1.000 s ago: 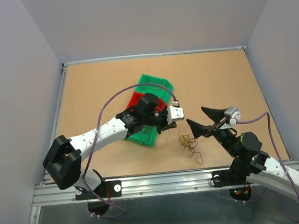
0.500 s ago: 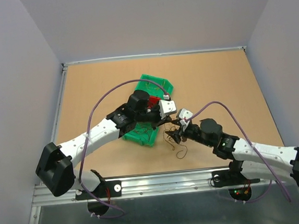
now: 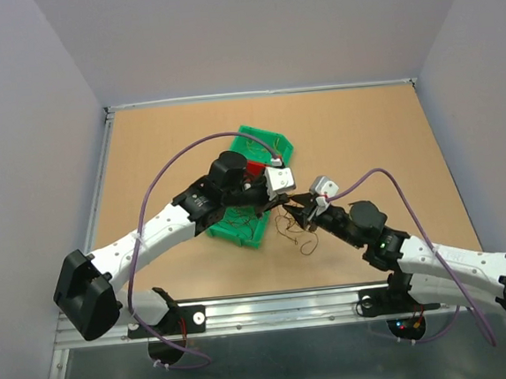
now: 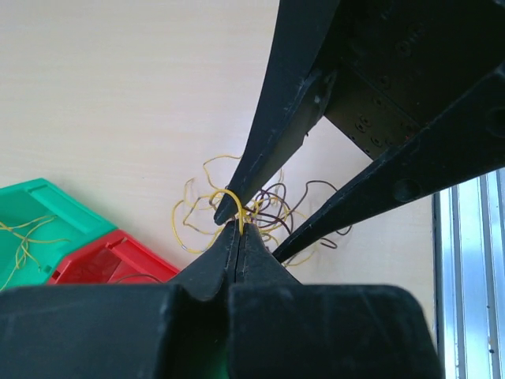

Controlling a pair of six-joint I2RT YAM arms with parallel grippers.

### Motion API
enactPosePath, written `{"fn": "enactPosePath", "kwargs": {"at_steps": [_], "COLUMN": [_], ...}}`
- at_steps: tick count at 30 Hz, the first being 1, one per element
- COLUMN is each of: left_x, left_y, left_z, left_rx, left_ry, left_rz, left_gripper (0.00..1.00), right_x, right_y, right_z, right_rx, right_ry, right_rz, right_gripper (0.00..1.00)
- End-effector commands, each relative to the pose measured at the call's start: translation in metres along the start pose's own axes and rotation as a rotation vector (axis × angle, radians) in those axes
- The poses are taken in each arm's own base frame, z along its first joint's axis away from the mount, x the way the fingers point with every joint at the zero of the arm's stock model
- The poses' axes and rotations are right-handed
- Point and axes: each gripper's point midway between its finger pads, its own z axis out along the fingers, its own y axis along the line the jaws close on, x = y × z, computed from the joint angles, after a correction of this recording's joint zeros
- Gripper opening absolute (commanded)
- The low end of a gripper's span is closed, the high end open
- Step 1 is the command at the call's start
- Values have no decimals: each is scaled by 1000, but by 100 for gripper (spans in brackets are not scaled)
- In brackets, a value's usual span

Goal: Untangle the cables

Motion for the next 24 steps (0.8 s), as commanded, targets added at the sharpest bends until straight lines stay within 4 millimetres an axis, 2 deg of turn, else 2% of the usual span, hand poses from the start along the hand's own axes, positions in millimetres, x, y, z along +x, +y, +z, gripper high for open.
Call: {"fn": "enactPosePath", "kwargs": {"at_steps": [1, 10, 11, 17, 18, 20, 21, 22, 23, 24], "left_x": [-30, -52, -57, -75, -83, -96, -116, -128, -157, -172], "left_y": [-8, -24, -26, -35, -33, -27, -17, -11, -1, 12], "left_z": [-11, -19, -19, -22, -25, -30, -38, -42, -54, -62], "left_rx": [35, 116, 132, 154, 143, 101, 48, 14, -35, -111], "left_ry": [-69, -104, -107, -108, -115, -128, -156, -170, -221, -238], "left_rz": [17, 26, 27, 57, 67, 80, 85, 84, 105, 104], "left_gripper": [0, 0, 0, 0, 0, 0, 0, 0, 0, 0], "right_x": [-30, -33, -39, -36, -28, -28, -23, -22, -19, -16], "right_y": [-14, -22, -23, -38, -38, -41, -42, -47, -51, -56], "right_z": [6, 20, 21, 33, 37, 40, 43, 43, 43, 43], "right_rx": [79, 134, 145, 238, 246, 265, 275, 308, 330, 356], "right_ry": [-107, -163, -192, -210, -193, -198, -184, -182, -175, -168], "right_rz": [10, 33, 42, 58, 54, 55, 54, 61, 62, 76], "right_gripper": [36, 34, 31, 29, 27, 25, 24, 22, 21, 20]}}
